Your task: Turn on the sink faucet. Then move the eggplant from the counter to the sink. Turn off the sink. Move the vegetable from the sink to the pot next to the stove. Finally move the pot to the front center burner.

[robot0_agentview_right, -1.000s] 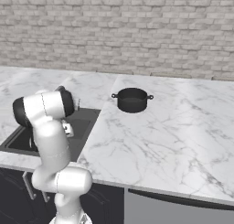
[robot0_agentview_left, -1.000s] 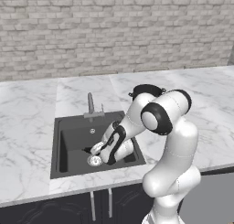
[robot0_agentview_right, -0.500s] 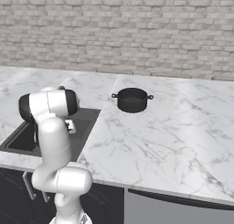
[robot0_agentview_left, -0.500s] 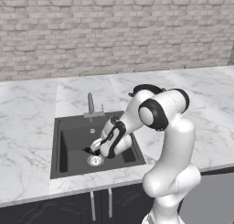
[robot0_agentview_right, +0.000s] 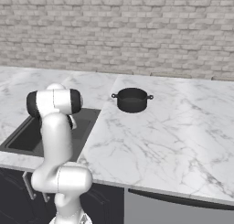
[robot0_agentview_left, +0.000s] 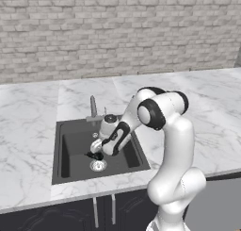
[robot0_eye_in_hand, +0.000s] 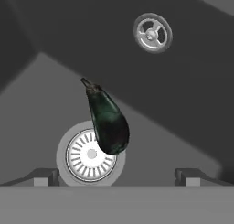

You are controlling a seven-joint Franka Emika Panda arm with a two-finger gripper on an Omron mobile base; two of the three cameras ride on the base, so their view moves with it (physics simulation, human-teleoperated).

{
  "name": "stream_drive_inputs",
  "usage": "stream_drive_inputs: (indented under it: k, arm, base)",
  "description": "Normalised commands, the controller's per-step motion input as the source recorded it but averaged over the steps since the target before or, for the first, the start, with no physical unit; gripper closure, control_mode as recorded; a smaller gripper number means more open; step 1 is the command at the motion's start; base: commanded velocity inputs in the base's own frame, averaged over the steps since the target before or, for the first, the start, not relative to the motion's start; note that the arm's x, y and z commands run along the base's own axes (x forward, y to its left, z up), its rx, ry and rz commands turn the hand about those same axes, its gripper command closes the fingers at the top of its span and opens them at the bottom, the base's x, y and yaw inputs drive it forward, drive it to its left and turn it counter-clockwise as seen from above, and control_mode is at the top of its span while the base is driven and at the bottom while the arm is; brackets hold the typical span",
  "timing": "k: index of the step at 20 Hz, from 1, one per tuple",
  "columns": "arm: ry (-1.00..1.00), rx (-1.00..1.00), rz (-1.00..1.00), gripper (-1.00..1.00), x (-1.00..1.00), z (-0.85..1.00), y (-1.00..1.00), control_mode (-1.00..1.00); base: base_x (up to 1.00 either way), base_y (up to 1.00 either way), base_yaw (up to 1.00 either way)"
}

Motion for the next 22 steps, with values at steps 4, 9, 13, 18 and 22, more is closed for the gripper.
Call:
stream_drive_inputs:
  k: [4, 9, 13, 18, 22]
  arm:
    - [0.00, -0.06, 0.00, -1.00, -0.07, -0.43, 0.45, -1.00]
    - [0.00, 0.00, 0.00, -1.00, -0.07, -0.15, 0.02, -1.00]
    - [0.00, 0.00, 0.00, -1.00, 0.02, -0.12, 0.00, -1.00]
    - [0.00, 0.00, 0.00, -1.00, 0.15, -0.18, 0.10, -1.00]
    - [-0.03, 0.00, 0.00, -1.00, 0.22, -0.06, 0.23, -1.00]
  base:
    - [0.00, 0.00, 0.00]
    - [0.00, 0.00, 0.00]
    - [0.00, 0.00, 0.00]
    - [0.00, 0.00, 0.00]
    - [0.00, 0.00, 0.00]
